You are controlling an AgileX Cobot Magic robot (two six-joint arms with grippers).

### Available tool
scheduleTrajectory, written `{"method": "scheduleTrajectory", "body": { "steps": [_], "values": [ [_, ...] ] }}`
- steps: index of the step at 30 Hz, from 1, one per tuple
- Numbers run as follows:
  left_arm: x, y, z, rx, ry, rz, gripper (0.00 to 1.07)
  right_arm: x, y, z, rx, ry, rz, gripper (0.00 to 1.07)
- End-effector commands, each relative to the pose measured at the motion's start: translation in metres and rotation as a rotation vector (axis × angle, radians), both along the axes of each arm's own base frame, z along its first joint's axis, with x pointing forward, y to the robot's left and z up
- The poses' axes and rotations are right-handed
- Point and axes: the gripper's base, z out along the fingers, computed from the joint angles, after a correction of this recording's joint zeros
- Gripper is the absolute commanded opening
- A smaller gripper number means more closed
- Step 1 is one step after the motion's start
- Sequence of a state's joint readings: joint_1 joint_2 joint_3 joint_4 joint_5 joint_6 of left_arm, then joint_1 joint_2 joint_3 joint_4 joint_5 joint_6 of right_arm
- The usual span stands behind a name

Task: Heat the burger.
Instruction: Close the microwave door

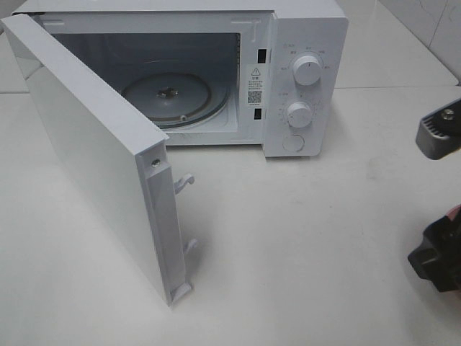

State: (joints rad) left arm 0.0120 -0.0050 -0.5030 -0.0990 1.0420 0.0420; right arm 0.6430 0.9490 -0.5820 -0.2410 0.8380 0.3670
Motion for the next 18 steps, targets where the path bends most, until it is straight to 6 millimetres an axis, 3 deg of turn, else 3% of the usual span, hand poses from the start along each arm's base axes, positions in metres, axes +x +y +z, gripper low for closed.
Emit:
{"method": "scheduleTrajectory", "body": {
  "steps": [1,18],
  "values": [
    [-0.002,0.0,-0.001,0.002,-0.02,0.001,0.9,-0.011,-0.005,0.006,0.008,0.017,0.026,0.74],
    [-0.002,0.0,-0.001,0.002,-0.02,0.001,0.9,-0.069,-0.051,0.031,0.059,-0.054,-0.019,0.74]
  ]
}}
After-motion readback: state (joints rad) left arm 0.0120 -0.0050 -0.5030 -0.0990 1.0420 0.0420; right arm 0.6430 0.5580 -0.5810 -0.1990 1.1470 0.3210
